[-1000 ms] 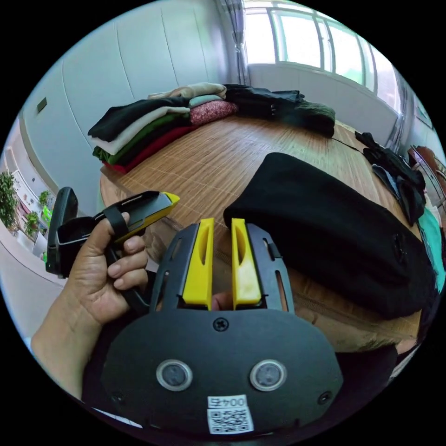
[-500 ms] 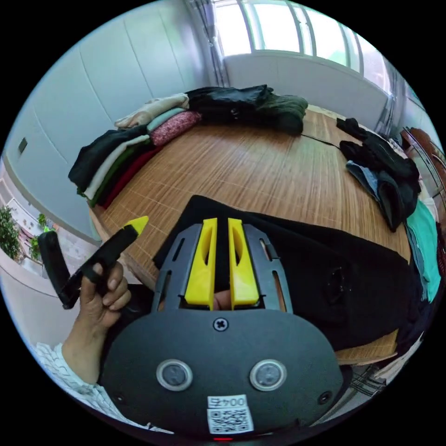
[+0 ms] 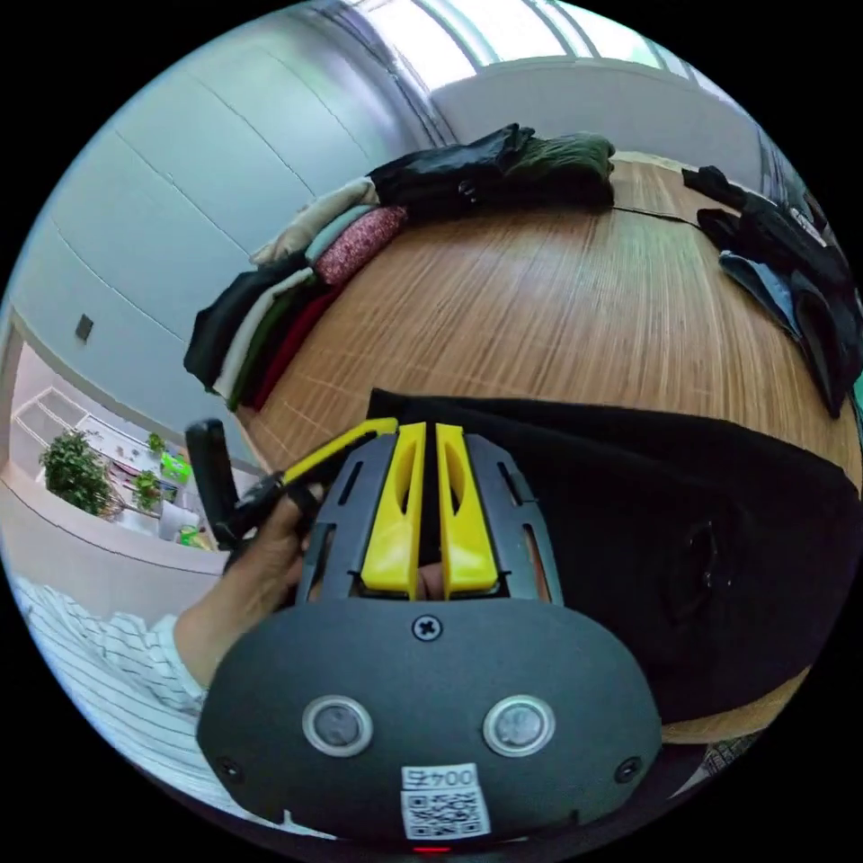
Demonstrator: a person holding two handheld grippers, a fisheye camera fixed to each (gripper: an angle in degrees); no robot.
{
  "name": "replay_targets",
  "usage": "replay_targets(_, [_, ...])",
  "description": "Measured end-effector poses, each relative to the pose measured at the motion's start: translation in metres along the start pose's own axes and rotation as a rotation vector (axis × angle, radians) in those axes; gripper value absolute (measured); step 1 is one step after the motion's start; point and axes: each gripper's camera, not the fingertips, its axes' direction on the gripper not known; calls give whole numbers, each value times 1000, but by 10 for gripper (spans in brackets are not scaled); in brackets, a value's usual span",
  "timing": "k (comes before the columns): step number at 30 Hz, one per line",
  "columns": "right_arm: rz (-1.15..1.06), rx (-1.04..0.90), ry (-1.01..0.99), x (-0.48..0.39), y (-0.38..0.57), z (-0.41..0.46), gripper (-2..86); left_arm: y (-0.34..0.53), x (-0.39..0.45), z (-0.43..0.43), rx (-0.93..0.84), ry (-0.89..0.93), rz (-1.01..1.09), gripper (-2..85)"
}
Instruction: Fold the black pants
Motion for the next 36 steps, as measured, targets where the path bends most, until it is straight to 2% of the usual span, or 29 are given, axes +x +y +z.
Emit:
replay_targets(3, [74,-44,-239,47,-75,-12,28,18,-20,-4,47,83,-4,1])
replay_targets(5, [182,-311,-556,84,-145,19,19,27,-38,-7,41,188,9,0])
replay_targets(6, [217,-406,-632,92,-161,32,15,29,-42,-7,38,209,12,0])
replay_targets(7, [268,-582,-715,103,-189,57,11,33,-48,-9,44,239,20,0])
replay_targets(8, [258,-705,-685,105,-211,77,11,37,-51,-11,49,248,33,0])
replay_targets(9, [231,-750,-637,104,-221,85,8,39,-51,-13,51,249,40,0])
replay_targets(11, [145,-963,-471,95,-249,119,0,48,-52,-20,76,275,92,0])
replay_targets(13, [98,-1088,-444,89,-260,142,-3,54,-55,-23,82,314,131,0])
replay_targets(18, [69,-1122,-384,94,-285,175,-8,63,-72,-28,78,363,125,0])
replay_targets(21, [67,-1053,-382,106,-295,178,-8,67,-81,-29,72,376,119,1])
replay_targets(24, [-1,-745,-441,112,-305,147,-7,71,-89,-31,71,386,116,1])
replay_targets(26, [-259,-508,-280,99,-302,118,-6,74,-93,-32,71,386,115,1])
replay_targets(28, [-328,-572,-167,97,-300,121,-4,76,-95,-33,70,380,117,1])
replay_targets(31, [-322,-648,-306,105,-306,123,7,79,-98,-34,71,372,122,1])
replay_targets(33, [-305,-695,-351,109,-313,126,45,80,-101,-34,69,373,122,1])
replay_targets(35, [-288,-824,-451,112,-318,139,111,82,-104,-33,69,372,125,1])
replay_targets(36, [-284,-861,-477,112,-318,143,118,82,-104,-33,70,372,125,1])
